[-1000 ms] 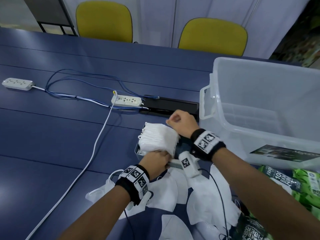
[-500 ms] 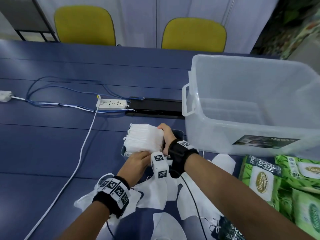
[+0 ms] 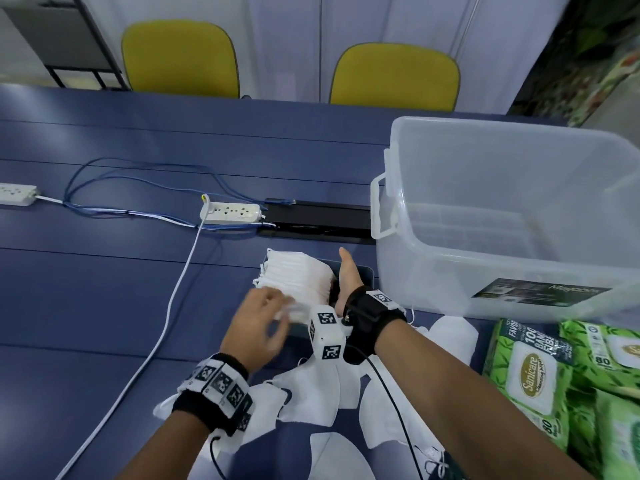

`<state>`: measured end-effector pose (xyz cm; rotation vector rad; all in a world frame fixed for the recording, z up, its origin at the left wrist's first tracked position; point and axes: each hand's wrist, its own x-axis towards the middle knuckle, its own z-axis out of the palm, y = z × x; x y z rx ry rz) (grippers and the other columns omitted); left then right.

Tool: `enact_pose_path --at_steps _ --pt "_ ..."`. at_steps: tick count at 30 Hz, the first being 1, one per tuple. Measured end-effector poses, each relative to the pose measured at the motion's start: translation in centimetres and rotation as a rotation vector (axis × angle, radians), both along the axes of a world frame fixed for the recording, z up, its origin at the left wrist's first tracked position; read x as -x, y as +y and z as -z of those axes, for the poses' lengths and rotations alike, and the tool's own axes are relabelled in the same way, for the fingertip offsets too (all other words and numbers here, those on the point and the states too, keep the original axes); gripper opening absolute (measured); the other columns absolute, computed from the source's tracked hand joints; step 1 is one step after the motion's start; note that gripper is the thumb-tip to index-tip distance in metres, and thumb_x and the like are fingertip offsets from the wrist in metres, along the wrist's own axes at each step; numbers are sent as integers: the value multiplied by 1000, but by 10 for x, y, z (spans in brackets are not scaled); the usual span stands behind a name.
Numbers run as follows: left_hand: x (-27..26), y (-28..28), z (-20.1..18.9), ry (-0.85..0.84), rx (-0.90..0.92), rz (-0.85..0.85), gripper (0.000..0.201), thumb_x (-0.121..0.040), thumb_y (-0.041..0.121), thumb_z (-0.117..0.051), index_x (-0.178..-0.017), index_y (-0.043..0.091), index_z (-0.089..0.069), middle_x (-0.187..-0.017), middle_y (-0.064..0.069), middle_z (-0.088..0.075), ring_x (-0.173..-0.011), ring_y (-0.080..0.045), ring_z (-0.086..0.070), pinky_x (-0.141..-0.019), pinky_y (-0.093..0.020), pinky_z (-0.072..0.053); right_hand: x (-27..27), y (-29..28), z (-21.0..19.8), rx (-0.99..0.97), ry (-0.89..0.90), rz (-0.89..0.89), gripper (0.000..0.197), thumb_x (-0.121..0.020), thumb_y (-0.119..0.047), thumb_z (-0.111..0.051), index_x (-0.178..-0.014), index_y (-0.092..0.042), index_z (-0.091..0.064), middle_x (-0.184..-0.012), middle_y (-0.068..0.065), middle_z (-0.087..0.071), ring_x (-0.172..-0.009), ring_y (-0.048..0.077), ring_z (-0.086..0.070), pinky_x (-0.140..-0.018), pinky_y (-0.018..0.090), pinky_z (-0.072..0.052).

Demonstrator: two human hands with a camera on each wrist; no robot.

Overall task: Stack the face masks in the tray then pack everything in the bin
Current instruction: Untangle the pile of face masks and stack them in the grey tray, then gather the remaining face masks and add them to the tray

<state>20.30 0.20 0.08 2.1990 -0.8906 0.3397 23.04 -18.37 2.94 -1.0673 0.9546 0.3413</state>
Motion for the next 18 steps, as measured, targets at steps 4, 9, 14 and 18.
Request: enact_pose_path --at_steps 4,9,14,18 --pt "-27 4 2 494 176 -379 49 -99 34 -39 -144 16 -36 -139 1 -40 -131 -14 -31 -109 -25 -22 8 10 -1 -55 -58 4 75 -75 -78 -47 -124 -23 -61 -126 14 -63 -123 34 -54 -110 49 -36" --pt "-28 -10 7 836 330 -283 46 -104 33 -22 -148 22 -26 -151 10 -29 -137 -1 -23 -110 -16 -15 4 14 6 -64 -99 -72 60 -89 -65 -41 -111 -14 -64 -119 4 -64 -118 23 -56 -108 36 -38" --pt "-30 -10 8 863 335 -302 46 -103 36 -22 -147 26 -27 -150 12 -30 -133 2 -25 -110 -16 -16 -1 13 5 -118 -151 -142 49 -98 -52 -33 -85 -14 -62 -85 2 -63 -77 14 -60 -75 23 -48" --pt "-33 -6 16 891 305 -310 55 -97 59 -21 -147 36 -23 -151 15 -29 -140 -7 -26 -118 -33 -18 3 1 -11 -156 -105 -149 61 -86 -68 -43 -115 -18 -62 -111 10 -65 -95 24 -62 -95 33 -47"
